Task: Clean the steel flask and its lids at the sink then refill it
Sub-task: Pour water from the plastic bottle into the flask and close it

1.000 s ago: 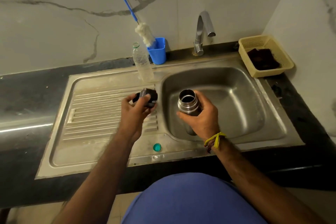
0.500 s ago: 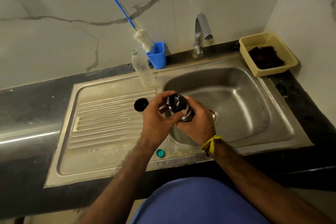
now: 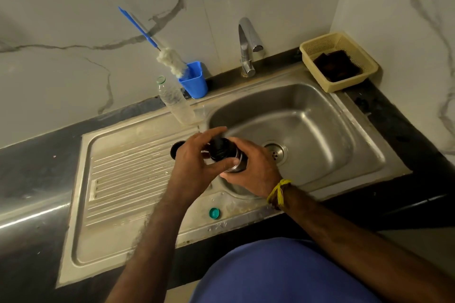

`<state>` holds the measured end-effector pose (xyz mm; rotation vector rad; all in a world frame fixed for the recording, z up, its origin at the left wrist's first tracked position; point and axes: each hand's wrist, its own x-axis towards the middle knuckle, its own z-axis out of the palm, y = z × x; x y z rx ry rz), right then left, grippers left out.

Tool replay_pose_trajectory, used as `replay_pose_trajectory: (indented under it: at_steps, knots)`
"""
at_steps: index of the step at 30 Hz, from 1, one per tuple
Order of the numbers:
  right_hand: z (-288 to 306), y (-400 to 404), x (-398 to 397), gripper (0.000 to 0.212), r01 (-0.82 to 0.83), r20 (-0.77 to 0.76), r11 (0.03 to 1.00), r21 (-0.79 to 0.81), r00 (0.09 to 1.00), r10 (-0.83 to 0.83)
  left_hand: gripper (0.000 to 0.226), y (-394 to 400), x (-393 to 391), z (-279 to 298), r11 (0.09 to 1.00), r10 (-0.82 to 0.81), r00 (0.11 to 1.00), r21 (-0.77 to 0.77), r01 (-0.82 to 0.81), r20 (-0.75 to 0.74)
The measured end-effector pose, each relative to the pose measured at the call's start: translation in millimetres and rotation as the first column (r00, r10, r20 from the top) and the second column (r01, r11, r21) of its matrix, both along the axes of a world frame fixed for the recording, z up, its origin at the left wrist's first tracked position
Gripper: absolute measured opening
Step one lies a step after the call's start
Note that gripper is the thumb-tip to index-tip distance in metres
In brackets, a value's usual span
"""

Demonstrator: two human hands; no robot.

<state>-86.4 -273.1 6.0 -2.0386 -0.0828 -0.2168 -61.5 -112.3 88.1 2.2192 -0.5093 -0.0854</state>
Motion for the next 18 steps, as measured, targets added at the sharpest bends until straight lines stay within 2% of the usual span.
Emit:
replay_pose_trajectory:
  at_steps: [6,9,11,13,16,18]
  knots:
    - [2.3,-3.8,-3.2,0.069,0.032,0.015,0.999,0.033,0.999,-0.032,0.106,6.3,5.0,2.6,0.978,-0.155,0.964,-0.173,0.118,-0.218]
    - [5.8,-5.7,-4.1,0.068,0.035,0.023,0.999,0.027,0.999,-0.035,0.116,-1.8,-0.3,5.3,0.993,-0.044,0.989,-0.116,0.028,-0.138]
    - [8.8,-5.5,-4.9,0.069,0.029,0.033,0.999,0.018,0.999,-0.030,0.113,-7.5,-3.9,6.4,0.995,0.030,0.998,-0.091,-0.034,-0.051]
    - [10.3,-4.5,-6.3,0.069,0.037,0.050,0.999,0.017,0.998,-0.038,0.110,-6.8,-3.2,8.2,0.995,-0.013,0.999,-0.099,0.008,-0.051]
    - [10.6,-5.5,-8.9,0.068,0.052,0.056,0.999,0.018,0.997,-0.053,0.115,2.8,-1.2,10.5,0.980,-0.169,0.973,-0.135,0.148,-0.159]
    - [11.4,-6.2,-10.6,0.068,0.048,0.063,0.999,-0.001,0.997,-0.048,0.121,3.4,-3.5,10.7,0.992,-0.114,0.986,-0.070,0.106,-0.123]
